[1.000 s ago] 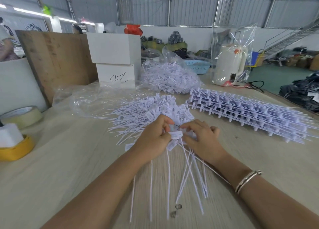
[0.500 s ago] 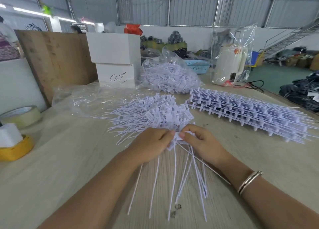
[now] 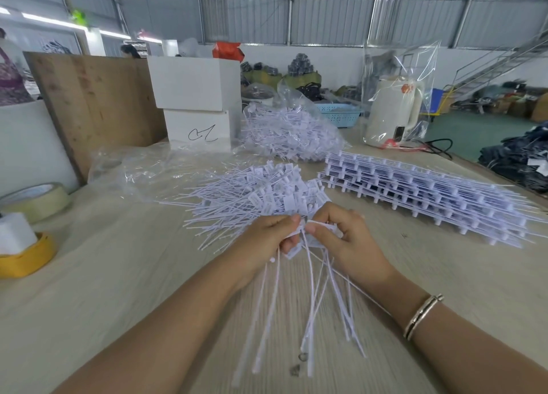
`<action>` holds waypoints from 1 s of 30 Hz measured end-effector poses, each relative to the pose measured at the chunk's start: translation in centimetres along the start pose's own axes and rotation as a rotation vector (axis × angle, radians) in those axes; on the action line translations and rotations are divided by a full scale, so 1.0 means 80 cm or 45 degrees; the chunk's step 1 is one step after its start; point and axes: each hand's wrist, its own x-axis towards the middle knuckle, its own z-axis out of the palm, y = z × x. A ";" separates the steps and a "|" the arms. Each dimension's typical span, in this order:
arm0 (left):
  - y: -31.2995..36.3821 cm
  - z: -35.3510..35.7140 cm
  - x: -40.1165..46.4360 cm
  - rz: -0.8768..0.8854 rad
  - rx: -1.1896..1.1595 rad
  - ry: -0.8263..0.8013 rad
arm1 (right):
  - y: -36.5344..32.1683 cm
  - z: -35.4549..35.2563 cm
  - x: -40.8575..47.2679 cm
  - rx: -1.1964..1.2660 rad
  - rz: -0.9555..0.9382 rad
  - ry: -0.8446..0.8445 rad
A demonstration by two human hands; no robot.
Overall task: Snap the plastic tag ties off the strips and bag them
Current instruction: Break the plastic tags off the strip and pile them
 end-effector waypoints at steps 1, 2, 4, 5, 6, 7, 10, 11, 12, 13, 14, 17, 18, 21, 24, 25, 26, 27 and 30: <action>0.001 0.001 0.000 0.003 -0.012 -0.008 | 0.000 0.001 0.000 -0.013 0.015 0.013; 0.002 0.001 0.000 0.004 -0.005 -0.009 | 0.000 0.001 -0.001 0.001 0.044 0.015; 0.003 0.001 0.000 0.000 0.012 0.012 | 0.000 0.001 -0.001 0.094 0.102 0.015; 0.003 0.002 0.001 -0.008 -0.001 0.035 | 0.001 0.002 -0.001 0.178 0.126 0.020; 0.004 0.003 0.002 -0.018 -0.019 0.061 | 0.000 0.002 0.000 0.265 0.140 0.029; 0.003 0.004 0.002 -0.023 -0.041 0.083 | -0.001 0.003 0.000 0.337 0.143 0.040; 0.003 0.009 0.002 -0.032 -0.174 0.055 | -0.001 0.004 0.002 0.526 0.164 0.031; 0.003 0.010 0.003 -0.033 -0.258 0.028 | 0.000 0.005 0.002 0.591 0.180 0.021; 0.004 0.010 0.004 -0.045 -0.383 -0.007 | 0.001 0.004 0.002 0.659 0.200 0.029; 0.006 0.008 0.005 -0.067 -0.541 -0.027 | 0.003 0.002 0.002 0.709 0.225 0.063; 0.010 0.005 0.006 -0.092 -0.664 -0.022 | 0.006 -0.002 0.002 0.726 0.243 0.104; 0.008 -0.010 0.007 0.000 -0.319 0.148 | 0.013 -0.013 0.002 0.493 0.279 0.064; 0.007 -0.013 0.005 0.074 -0.036 0.205 | 0.015 -0.013 0.002 0.288 0.281 -0.014; 0.003 -0.011 0.000 0.199 0.556 0.263 | 0.023 -0.002 0.007 -0.436 0.253 -0.137; -0.002 -0.004 0.002 0.217 0.697 0.264 | 0.020 0.005 0.006 -0.779 0.330 -0.159; -0.004 -0.003 0.002 0.213 0.711 0.274 | 0.020 0.005 0.006 -0.789 0.363 -0.150; -0.005 -0.001 0.002 0.213 0.730 0.276 | 0.019 0.004 0.005 -0.762 0.370 -0.108; -0.007 0.000 0.003 0.224 0.751 0.278 | 0.017 0.003 0.006 -0.705 0.344 -0.041; -0.010 0.005 0.004 0.278 0.760 0.233 | 0.008 0.002 0.006 -0.303 0.319 0.038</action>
